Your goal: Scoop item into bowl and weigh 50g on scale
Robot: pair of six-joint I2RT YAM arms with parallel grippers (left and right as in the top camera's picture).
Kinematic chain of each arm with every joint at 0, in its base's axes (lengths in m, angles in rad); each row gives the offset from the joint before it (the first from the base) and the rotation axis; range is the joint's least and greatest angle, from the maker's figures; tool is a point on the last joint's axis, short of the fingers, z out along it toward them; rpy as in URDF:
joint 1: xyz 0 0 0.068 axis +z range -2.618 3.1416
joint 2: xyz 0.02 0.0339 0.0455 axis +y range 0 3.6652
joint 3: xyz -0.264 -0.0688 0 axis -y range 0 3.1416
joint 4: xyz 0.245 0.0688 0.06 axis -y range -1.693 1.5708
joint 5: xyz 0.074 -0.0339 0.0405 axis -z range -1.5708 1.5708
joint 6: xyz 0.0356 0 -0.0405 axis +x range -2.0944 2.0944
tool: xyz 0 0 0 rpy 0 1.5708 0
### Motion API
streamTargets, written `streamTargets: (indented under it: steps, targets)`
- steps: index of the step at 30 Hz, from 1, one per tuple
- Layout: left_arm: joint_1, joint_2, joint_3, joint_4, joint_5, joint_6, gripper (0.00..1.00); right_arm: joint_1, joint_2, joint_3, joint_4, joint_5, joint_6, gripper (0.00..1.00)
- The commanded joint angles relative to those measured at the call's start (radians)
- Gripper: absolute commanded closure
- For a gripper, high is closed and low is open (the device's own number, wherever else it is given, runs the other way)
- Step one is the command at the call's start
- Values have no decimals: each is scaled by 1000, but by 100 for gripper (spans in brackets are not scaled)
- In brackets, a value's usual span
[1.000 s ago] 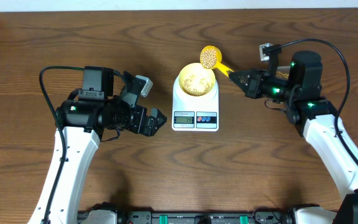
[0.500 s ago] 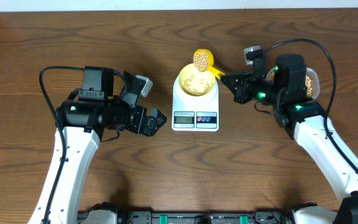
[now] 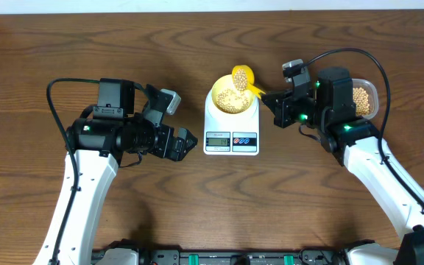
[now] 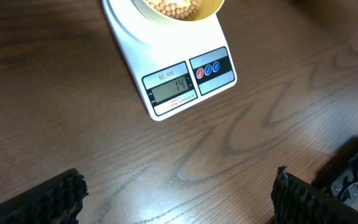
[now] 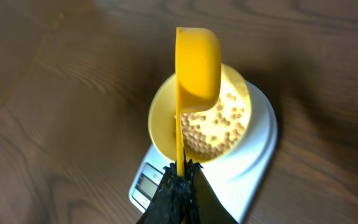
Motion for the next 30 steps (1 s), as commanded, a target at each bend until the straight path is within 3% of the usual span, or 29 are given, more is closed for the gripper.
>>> streamTargets:
  steps: [1,21,30]
  targets:
    - [5,4,-6,-3,-9,6,2,6,4,13,-19,35,-82,99]
    - [5,4,-6,-3,-8,6,2,65,43,13,16,135,-271,99]
    - [5,4,-6,-3,-9,6,2,71,43,13,19,170,-420,99]
